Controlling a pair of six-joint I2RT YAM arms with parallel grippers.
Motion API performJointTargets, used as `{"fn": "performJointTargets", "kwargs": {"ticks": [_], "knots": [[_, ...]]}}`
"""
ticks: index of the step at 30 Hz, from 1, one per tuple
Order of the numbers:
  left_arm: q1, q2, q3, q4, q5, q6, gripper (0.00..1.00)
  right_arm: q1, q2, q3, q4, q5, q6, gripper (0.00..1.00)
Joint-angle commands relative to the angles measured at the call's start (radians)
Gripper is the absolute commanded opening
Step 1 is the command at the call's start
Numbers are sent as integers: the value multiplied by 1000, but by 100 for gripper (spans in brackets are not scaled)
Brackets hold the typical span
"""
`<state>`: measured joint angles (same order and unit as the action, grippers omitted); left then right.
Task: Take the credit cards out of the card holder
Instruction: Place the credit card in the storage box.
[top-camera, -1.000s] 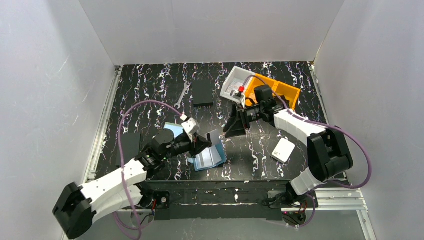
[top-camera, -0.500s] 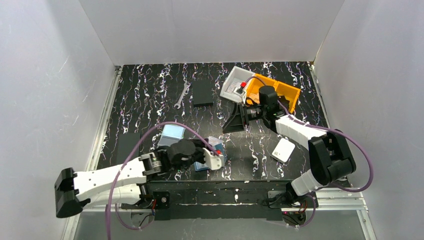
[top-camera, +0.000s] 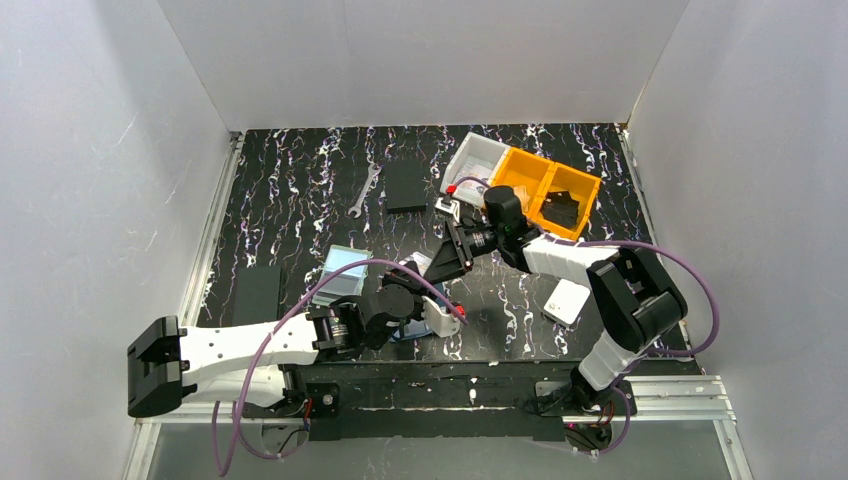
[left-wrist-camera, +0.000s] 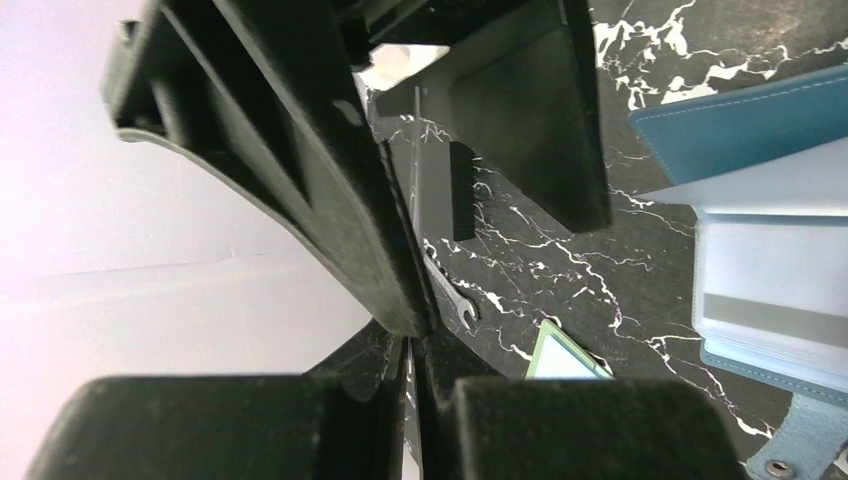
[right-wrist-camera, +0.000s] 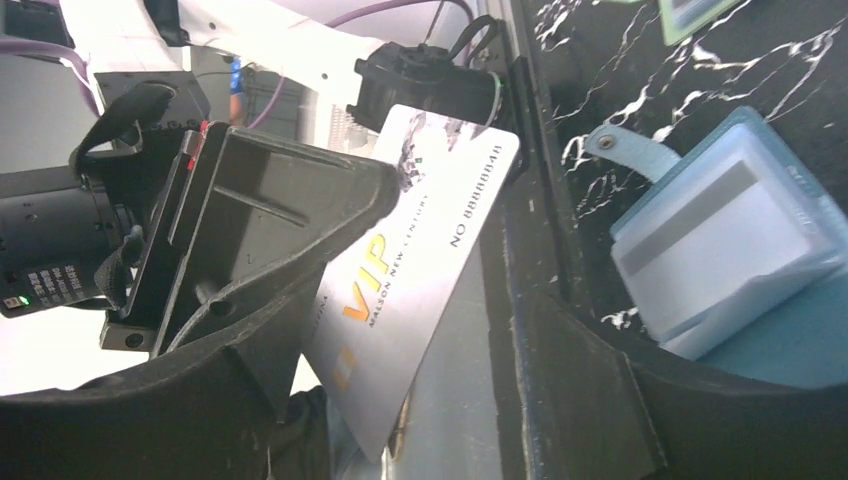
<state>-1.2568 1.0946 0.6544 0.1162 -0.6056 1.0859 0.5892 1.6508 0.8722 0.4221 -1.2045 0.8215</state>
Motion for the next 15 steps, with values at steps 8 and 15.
{"fn": "performJointTargets", "kwargs": {"ticks": [8, 15], "knots": [[-22, -5, -27, 59, -55, -22, 0, 6, 14, 43, 132, -75, 166, 56], [-22, 13, -46, 59, -55, -64, 10, 4, 24, 58, 120, -80, 179, 2]]}}
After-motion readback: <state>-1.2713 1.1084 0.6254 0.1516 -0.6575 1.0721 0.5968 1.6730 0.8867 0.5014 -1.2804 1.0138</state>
